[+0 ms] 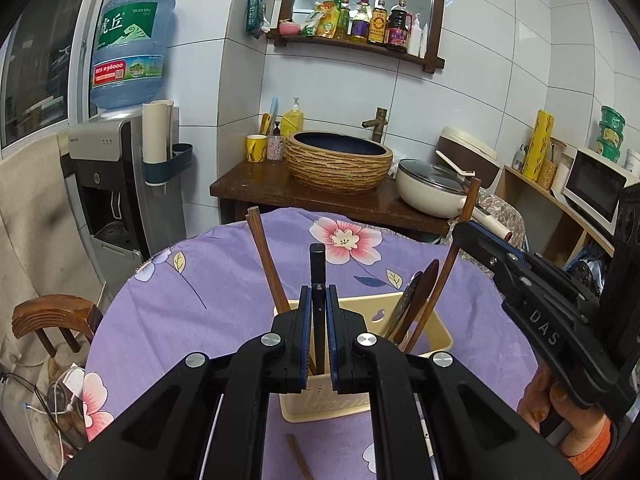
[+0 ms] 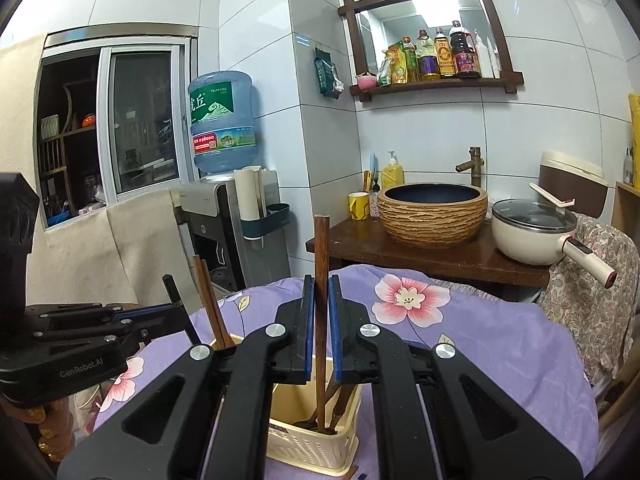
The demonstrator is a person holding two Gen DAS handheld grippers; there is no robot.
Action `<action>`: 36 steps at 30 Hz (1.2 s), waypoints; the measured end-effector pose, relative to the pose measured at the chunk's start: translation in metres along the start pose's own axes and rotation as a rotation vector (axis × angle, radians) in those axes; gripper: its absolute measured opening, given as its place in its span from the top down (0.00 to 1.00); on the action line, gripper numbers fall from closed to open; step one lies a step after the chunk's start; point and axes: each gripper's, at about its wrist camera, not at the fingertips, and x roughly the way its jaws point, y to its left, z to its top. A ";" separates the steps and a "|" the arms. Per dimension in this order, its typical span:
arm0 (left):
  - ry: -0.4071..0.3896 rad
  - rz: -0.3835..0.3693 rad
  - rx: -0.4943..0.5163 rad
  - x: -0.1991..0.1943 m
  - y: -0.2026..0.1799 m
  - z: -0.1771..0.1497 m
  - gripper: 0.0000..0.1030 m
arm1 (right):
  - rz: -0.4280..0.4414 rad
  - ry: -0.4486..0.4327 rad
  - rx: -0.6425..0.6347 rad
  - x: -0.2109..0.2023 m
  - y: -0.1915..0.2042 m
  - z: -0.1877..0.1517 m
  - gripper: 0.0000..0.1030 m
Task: Organize utensils
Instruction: 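Drop the dark chopstick into the holder with the left tool while the right tool releases its chopstick, then move both tools back toward the remaining chopsticks and close the right tool on one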
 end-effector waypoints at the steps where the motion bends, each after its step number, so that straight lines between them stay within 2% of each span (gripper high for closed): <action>1: 0.001 -0.001 0.000 0.000 0.000 -0.001 0.93 | -0.003 0.001 0.001 0.000 0.000 0.001 0.93; 2: 0.000 -0.002 0.001 0.000 0.000 -0.001 0.93 | 0.001 0.002 0.001 -0.001 0.000 0.001 0.92; 4: -0.003 -0.003 0.006 -0.001 0.000 -0.003 0.92 | 0.012 0.008 -0.013 -0.002 0.001 0.000 0.83; 6: -0.008 -0.009 0.013 -0.003 0.000 -0.004 0.87 | 0.014 0.004 -0.031 -0.005 0.002 -0.001 0.43; 7: -0.013 -0.010 0.014 -0.005 0.000 -0.005 0.82 | 0.010 -0.014 -0.030 -0.010 0.002 -0.001 0.41; 11: -0.033 -0.022 0.006 -0.016 0.002 -0.007 0.66 | -0.004 -0.032 -0.038 -0.019 0.000 0.001 0.41; 13: -0.048 -0.036 -0.007 -0.024 0.004 -0.011 0.54 | -0.002 -0.033 -0.028 -0.024 -0.003 0.001 0.41; 20: -0.074 -0.014 0.010 -0.041 0.006 -0.032 0.37 | 0.018 0.002 0.003 -0.043 -0.013 -0.006 0.39; 24: -0.087 0.014 0.003 -0.051 0.010 -0.047 0.24 | 0.012 0.023 0.006 -0.058 -0.015 -0.019 0.33; 29: -0.073 0.046 0.022 -0.055 0.012 -0.066 0.20 | 0.001 0.071 0.005 -0.071 -0.015 -0.040 0.32; 36: -0.005 0.067 0.015 -0.049 0.021 -0.100 0.17 | -0.016 0.145 -0.010 -0.076 -0.018 -0.077 0.31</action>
